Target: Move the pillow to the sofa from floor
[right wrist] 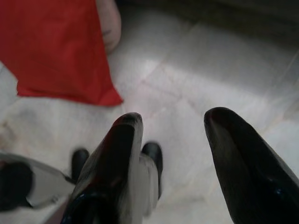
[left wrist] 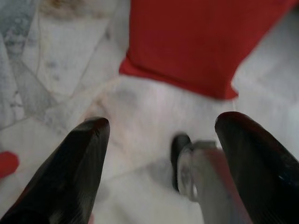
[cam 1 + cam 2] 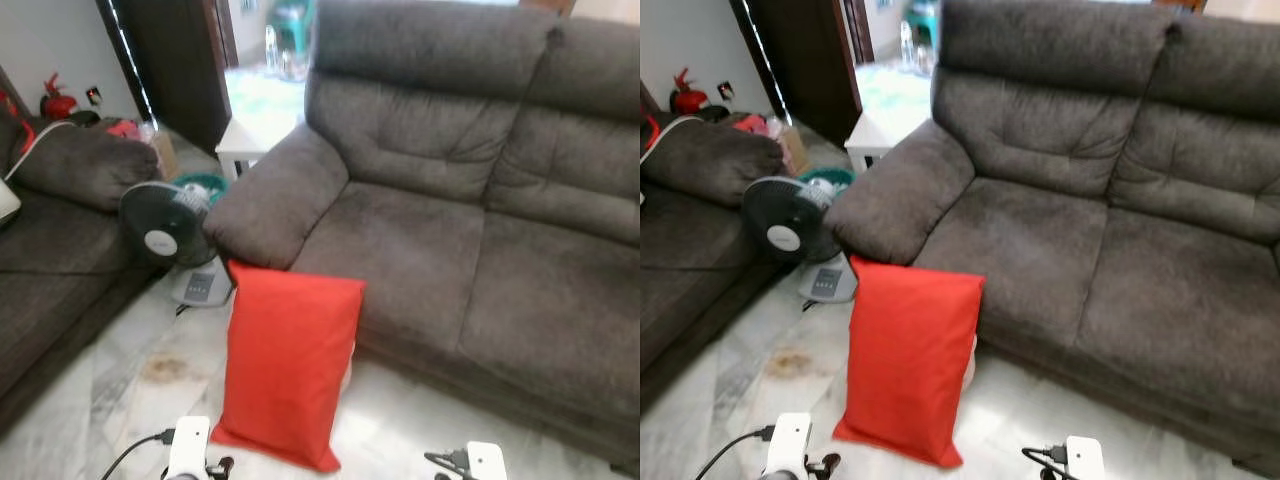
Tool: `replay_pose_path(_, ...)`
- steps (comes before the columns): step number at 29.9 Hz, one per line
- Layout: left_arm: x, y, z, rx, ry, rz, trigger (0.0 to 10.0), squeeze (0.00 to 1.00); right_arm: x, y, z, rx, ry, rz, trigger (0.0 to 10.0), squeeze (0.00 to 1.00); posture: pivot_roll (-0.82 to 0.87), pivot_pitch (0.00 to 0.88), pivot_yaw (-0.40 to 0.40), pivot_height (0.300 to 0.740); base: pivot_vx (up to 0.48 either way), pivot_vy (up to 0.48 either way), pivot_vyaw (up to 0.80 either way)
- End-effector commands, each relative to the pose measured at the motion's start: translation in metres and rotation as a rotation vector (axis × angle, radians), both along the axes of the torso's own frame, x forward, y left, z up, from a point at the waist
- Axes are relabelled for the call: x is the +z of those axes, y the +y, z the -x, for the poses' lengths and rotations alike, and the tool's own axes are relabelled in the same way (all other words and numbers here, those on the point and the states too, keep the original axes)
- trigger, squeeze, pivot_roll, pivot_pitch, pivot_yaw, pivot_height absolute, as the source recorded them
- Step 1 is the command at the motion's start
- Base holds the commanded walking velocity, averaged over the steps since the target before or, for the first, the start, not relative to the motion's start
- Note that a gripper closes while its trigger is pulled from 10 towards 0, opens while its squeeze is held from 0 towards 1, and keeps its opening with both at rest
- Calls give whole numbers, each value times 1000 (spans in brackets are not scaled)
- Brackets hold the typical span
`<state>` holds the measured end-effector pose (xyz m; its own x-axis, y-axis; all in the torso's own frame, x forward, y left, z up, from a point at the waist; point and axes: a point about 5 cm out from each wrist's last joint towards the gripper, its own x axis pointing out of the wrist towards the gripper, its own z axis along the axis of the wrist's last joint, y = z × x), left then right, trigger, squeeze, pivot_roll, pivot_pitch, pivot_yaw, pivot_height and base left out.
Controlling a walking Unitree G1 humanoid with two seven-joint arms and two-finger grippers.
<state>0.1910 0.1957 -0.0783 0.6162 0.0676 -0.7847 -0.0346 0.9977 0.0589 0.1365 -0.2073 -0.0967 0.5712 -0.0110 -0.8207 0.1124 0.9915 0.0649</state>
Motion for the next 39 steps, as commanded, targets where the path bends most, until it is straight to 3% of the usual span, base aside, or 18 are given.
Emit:
replay_pose_path(1, -1, 11, 6, 6, 26, -35, 10000, 0, 1, 9, -7, 29, -15, -6, 10000, 0, 101, 31, -24, 740, 0, 0, 800)
replay_pose_path(18, -1, 10, 5, 28, 21, -31, 10000, 0, 1, 7, -8, 31, -14, -9, 10000, 0, 105, 50, -32, 740, 0, 0, 800)
replay_pose_path(30, -1, 10, 4, 6, 21, -42, 10000, 0, 1, 8, -8, 31, -13, -18, 10000, 0, 104, 54, -31, 740, 0, 0, 0)
replay_pose_path(39, -1, 10, 4, 6, 19, -44, 10000, 0, 2, 9, -8, -1, -24, -41, 10000, 0, 105, 54, -33, 740, 0, -338, 542)
